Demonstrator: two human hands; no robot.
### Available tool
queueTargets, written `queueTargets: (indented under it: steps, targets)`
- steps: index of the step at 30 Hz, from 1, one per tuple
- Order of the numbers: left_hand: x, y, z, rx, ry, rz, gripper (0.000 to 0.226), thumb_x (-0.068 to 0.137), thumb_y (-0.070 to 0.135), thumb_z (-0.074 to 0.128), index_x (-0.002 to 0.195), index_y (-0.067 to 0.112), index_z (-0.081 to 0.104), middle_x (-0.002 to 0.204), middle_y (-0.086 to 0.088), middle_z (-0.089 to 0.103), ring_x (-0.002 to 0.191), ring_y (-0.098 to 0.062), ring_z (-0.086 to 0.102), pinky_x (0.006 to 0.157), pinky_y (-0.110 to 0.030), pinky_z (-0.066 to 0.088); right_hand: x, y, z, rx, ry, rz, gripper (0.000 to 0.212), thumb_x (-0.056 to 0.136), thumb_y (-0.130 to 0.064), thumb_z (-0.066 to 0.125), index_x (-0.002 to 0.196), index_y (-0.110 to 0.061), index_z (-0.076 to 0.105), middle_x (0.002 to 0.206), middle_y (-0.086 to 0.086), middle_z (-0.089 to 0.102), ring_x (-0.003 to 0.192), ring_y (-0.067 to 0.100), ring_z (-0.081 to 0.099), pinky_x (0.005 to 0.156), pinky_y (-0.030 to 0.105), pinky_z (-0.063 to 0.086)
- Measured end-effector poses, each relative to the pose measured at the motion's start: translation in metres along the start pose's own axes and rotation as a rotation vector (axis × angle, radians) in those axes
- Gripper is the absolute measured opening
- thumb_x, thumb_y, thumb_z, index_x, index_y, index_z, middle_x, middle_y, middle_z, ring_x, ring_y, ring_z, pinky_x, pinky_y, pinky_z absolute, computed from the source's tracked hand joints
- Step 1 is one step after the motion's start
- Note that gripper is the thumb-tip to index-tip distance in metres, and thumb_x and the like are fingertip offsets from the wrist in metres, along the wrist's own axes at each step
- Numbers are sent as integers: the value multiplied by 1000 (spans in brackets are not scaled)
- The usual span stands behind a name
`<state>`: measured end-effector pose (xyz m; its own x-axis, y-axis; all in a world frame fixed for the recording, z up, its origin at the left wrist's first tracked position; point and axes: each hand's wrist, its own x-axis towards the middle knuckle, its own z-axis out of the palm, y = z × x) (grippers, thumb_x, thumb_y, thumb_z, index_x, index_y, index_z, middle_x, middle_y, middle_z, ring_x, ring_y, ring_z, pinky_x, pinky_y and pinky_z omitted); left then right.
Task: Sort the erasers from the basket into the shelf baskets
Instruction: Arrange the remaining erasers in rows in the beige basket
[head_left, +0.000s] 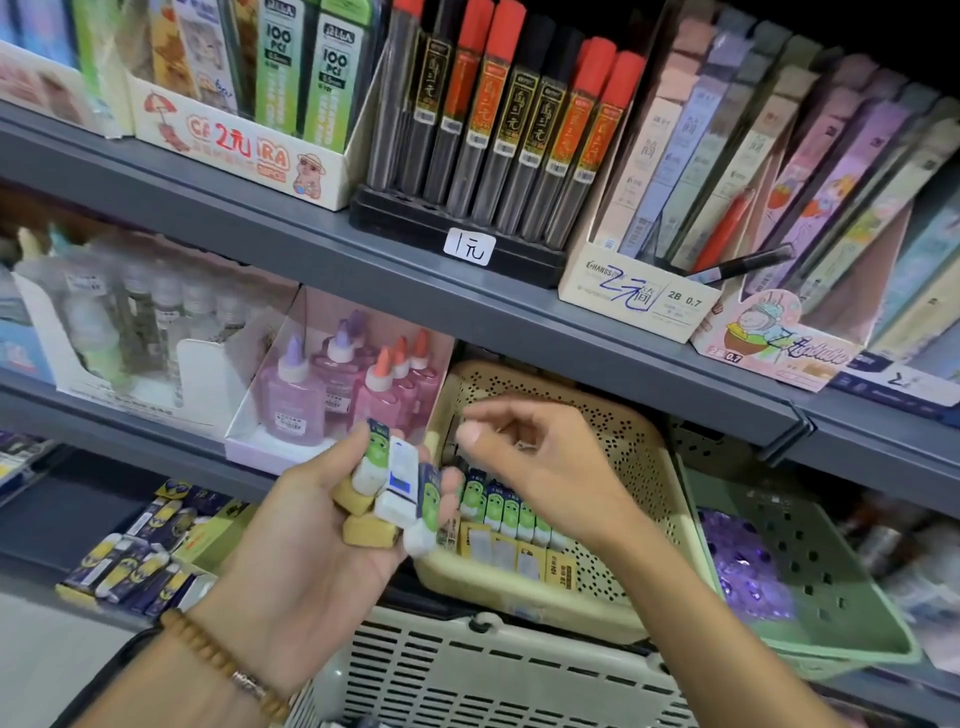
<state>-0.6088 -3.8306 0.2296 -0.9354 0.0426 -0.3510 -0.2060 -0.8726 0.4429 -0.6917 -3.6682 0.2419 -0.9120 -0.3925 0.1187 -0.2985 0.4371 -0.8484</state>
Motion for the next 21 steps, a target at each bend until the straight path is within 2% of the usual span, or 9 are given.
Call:
queueTargets:
  steps: [2,5,8,10,12,14,15,18,21]
  targets:
    - [0,0,0,-34,-27,23,46,96,32,47,119,-6,58,115,-21,65,98,-33,67,84,-45,57,-19,-14,5,17,-130,-57,37,72,-40,80,105,-27,71,97,0,69,74,10,61,64,16,47]
    - [-1,-3,2,-25,-55,31,52,100,36,39,123,-7,57,119,-26,64,110,-38,64,93,-52,49,-29,-19,10,-94,-250,-72,62,65,-34,90,122,-24,66,103,-2,55,74,0,50,60,9,40]
    - [-1,-5,4,-42,-20,20,51,99,35,41,126,-6,55,122,-26,63,113,-38,62,94,-50,47,-30,-19,9,-130,-253,-99,63,63,-31,92,119,-23,66,103,-3,54,72,-3,49,60,10,40]
    - [-1,-5,4,-66,11,15,49,98,32,45,127,-7,54,126,-25,61,112,-37,63,98,-51,48,-25,-15,-2,-26,-247,-34,59,60,-34,91,112,-25,66,102,-6,59,73,0,53,61,13,44]
    - [1,-3,3,-95,74,10,45,97,29,50,119,-9,56,119,-24,65,96,-38,69,81,-51,58,-15,-3,-18,33,-181,107,60,60,-34,91,111,-25,62,94,-4,61,72,5,55,65,22,50]
    - [2,-1,0,-73,124,-5,41,95,29,53,110,-9,60,108,-24,69,84,-36,72,58,-42,60,-3,14,-31,-166,-136,255,60,64,-33,90,114,-20,59,85,-1,58,70,8,54,67,27,47]
    - [2,-1,0,-50,129,-13,39,94,29,55,106,-7,62,102,-22,72,80,-33,73,54,-37,59,3,24,-34,-305,-146,322,62,66,-34,89,116,-17,57,85,-2,58,72,10,54,67,25,45]
    - [3,0,-1,30,115,2,42,82,33,63,106,-2,64,87,-15,74,69,-25,73,50,-29,56,16,48,-29,-540,-263,462,72,69,-40,85,128,-19,49,98,-5,56,91,15,56,69,23,40]
    - [5,-1,-4,115,112,36,57,68,33,68,115,1,63,97,-16,72,70,-23,72,50,-28,55,26,65,-18,-571,-340,492,61,69,-42,84,118,-26,52,87,-8,56,82,12,54,63,24,38]
